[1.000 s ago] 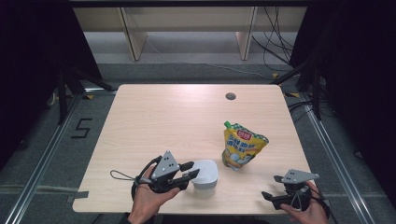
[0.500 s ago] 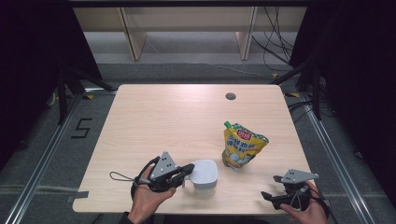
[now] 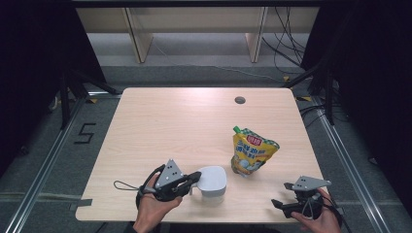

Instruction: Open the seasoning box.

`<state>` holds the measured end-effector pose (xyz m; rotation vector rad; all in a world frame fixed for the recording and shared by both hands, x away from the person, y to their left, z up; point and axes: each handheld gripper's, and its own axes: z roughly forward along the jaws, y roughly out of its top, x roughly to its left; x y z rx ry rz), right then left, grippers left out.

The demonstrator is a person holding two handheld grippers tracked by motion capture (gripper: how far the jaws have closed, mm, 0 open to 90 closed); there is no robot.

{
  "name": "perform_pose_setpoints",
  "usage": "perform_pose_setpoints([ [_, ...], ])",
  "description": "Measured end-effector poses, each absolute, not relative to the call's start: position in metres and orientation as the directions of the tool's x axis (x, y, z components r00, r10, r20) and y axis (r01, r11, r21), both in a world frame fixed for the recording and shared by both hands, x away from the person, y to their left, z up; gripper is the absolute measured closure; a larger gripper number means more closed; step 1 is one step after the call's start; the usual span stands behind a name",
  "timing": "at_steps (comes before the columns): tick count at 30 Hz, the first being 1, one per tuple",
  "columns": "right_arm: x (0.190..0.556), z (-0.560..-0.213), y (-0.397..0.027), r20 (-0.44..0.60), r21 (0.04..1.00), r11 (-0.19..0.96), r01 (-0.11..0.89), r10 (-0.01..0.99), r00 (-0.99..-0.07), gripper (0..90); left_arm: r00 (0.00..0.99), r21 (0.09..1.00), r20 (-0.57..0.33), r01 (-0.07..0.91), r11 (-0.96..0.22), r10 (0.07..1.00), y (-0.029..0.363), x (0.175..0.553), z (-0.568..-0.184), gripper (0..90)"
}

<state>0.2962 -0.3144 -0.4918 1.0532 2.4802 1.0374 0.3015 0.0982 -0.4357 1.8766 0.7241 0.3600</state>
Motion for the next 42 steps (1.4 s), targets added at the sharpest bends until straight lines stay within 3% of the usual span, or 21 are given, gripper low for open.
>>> perform_pose_setpoints([
  [21, 0.295, -0.490, -0.314, 0.041, 0.708, 0.484, 0.514, 0.699, -0.714, 25.5, 0.766, 0.912, -0.095, 0.322, -0.252, 0.636, 0.101, 0.300, -0.438, 89.1],
  [26, 0.292, -0.488, -0.311, 0.062, 0.714, 0.475, 0.515, 0.689, -0.722, 32.6, 0.768, 0.913, -0.086, 0.315, -0.258, 0.634, 0.101, 0.300, -0.438, 89.1],
  [32, 0.290, -0.483, -0.309, 0.037, 0.754, 0.480, 0.448, 0.650, -0.759, 45.4, 0.770, 0.915, -0.082, 0.310, -0.259, 0.633, 0.102, 0.300, -0.438, 89.1],
  [38, 0.286, -0.481, -0.304, 0.051, 0.749, 0.479, 0.458, 0.648, -0.760, 51.8, 0.763, 0.913, -0.076, 0.312, -0.262, 0.642, 0.102, 0.297, -0.438, 89.2],
  [42, 0.288, -0.477, -0.303, 0.005, 0.780, 0.487, 0.394, 0.625, -0.781, 58.8, 0.763, 0.913, -0.073, 0.310, -0.264, 0.642, 0.102, 0.297, -0.438, 89.2],
])
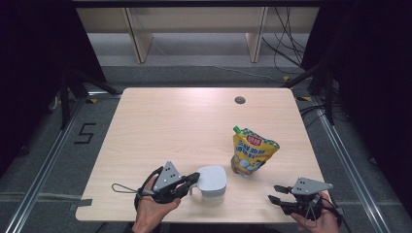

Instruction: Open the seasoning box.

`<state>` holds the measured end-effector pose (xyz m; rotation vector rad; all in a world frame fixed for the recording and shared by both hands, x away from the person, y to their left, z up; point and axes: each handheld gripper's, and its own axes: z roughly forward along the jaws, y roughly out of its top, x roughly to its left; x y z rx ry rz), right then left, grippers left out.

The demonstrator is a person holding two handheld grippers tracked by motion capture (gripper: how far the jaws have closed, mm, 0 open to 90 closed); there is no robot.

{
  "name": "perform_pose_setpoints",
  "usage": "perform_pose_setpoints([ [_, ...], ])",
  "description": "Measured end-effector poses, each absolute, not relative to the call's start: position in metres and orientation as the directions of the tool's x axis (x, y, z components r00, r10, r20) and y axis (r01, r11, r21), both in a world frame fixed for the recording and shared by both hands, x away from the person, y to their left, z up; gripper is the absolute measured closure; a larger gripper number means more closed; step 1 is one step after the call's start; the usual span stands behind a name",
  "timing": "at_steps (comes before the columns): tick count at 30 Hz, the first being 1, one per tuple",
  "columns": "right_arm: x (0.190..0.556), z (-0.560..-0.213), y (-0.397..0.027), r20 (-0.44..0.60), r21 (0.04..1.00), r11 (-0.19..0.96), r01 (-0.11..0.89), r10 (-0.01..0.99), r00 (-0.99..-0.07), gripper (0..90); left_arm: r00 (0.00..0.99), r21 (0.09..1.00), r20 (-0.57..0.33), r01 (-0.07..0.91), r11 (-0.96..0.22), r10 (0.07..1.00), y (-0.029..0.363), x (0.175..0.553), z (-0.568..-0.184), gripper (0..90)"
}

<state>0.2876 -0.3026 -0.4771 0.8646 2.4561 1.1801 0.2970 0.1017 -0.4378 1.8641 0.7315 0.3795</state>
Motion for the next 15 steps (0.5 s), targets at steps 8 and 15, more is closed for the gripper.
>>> perform_pose_setpoints([
  [8, 0.2861, -0.4730, -0.2982, -0.012, 0.803, 0.478, 0.357, 0.612, -0.791, 66.7, 0.766, 0.915, -0.073, 0.305, -0.262, 0.639, 0.1023, 0.2972, -0.4383, 89.2],
  [15, 0.2849, -0.4692, -0.2945, -0.021, 0.816, 0.470, 0.337, 0.606, -0.795, 70.3, 0.755, 0.916, -0.093, 0.320, -0.241, 0.649, 0.1022, 0.2961, -0.4393, 89.2],
])
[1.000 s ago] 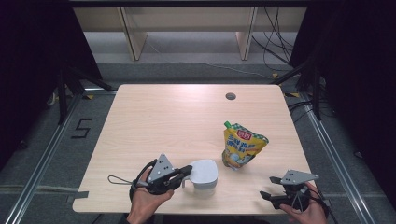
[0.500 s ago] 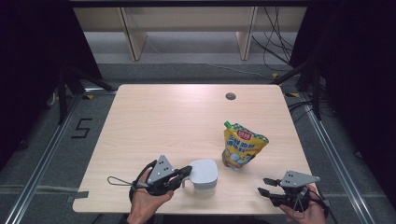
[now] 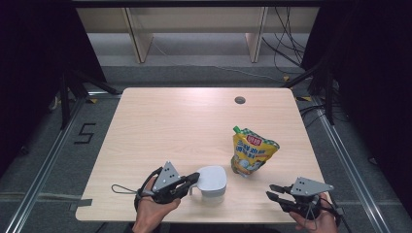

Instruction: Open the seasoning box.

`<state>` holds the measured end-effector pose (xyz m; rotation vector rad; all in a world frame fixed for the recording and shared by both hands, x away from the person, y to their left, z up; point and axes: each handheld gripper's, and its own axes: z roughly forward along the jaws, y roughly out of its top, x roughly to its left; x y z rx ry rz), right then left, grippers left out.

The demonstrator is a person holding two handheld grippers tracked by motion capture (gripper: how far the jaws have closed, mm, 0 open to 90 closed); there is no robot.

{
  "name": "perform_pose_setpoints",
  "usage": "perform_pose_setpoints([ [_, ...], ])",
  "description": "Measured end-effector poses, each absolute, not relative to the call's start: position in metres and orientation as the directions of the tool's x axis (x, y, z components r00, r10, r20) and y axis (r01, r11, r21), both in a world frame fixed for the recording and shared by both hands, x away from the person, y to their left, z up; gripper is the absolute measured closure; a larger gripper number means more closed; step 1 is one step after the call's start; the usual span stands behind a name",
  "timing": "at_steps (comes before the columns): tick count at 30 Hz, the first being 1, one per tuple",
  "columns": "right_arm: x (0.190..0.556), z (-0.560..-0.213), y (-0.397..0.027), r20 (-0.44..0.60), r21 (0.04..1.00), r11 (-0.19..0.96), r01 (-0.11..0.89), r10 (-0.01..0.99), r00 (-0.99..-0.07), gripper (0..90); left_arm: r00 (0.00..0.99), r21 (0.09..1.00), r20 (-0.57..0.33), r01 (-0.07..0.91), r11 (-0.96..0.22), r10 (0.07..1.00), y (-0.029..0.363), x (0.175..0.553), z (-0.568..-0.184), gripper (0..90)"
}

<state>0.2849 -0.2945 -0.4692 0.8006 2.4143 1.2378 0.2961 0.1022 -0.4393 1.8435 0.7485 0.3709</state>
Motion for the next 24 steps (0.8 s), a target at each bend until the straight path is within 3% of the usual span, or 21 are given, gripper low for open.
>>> perform_pose_setpoints([
  [10, 0.286, -0.469, -0.291, -0.020, 0.818, 0.474, 0.326, 0.590, -0.807, 72.4, 0.749, 0.922, -0.119, 0.326, -0.207, 0.652, 0.107, 0.296, -0.443, 89.3],
  [24, 0.291, -0.461, -0.267, 0.029, 0.877, 0.392, 0.278, 0.534, -0.845, 88.0, 0.749, 0.919, -0.110, 0.327, -0.219, 0.654, 0.112, 0.296, -0.446, 89.2],
])
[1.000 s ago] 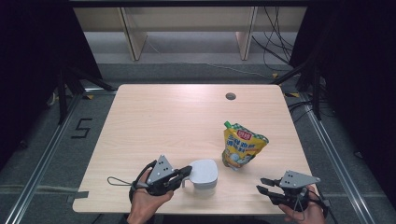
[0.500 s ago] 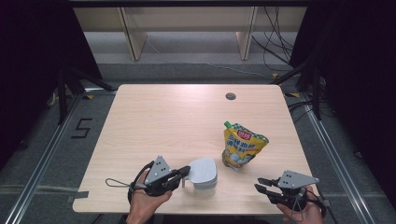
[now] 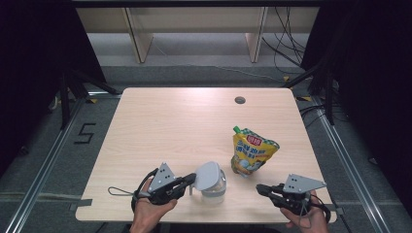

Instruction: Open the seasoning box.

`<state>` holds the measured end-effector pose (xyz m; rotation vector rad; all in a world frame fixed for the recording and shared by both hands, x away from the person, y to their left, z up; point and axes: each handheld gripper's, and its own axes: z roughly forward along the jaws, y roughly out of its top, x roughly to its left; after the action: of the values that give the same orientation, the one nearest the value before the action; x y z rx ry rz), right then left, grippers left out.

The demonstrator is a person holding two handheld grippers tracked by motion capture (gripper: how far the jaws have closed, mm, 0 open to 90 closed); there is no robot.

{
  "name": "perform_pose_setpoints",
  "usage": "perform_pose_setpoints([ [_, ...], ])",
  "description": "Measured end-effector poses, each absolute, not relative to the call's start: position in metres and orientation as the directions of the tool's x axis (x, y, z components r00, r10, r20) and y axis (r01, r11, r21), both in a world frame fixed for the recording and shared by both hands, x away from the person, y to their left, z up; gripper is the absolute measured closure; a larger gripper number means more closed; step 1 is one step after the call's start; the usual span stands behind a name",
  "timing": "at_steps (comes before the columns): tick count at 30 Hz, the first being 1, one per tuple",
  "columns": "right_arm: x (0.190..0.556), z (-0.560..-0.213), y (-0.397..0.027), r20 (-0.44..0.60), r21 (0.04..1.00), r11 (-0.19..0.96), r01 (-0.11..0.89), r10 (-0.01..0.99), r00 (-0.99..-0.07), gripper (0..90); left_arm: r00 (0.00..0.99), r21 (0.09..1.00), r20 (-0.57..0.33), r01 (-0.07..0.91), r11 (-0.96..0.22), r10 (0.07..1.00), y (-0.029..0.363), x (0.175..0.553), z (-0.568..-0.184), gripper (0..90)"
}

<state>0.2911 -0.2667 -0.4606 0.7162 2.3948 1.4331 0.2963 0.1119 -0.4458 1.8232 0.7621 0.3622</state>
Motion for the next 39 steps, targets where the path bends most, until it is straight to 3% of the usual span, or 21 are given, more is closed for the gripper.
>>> perform_pose_setpoints([
  [6, 0.295, -0.456, -0.242, 0.057, 0.894, 0.364, 0.261, 0.485, -0.872, 90.0, 0.750, 0.920, -0.112, 0.326, -0.217, 0.652, 0.112, 0.296, -0.446, 89.2],
  [21, 0.305, -0.440, -0.194, 0.002, 0.897, 0.401, 0.188, 0.420, -0.907, 90.0, 0.742, 0.918, -0.125, 0.339, -0.207, 0.659, 0.112, 0.296, -0.447, 89.2],
  [39, 0.307, -0.424, -0.167, -0.013, 0.898, 0.412, 0.153, 0.372, -0.928, 90.0, 0.740, 0.913, -0.125, 0.346, -0.216, 0.661, 0.114, 0.297, -0.448, 88.9],
])
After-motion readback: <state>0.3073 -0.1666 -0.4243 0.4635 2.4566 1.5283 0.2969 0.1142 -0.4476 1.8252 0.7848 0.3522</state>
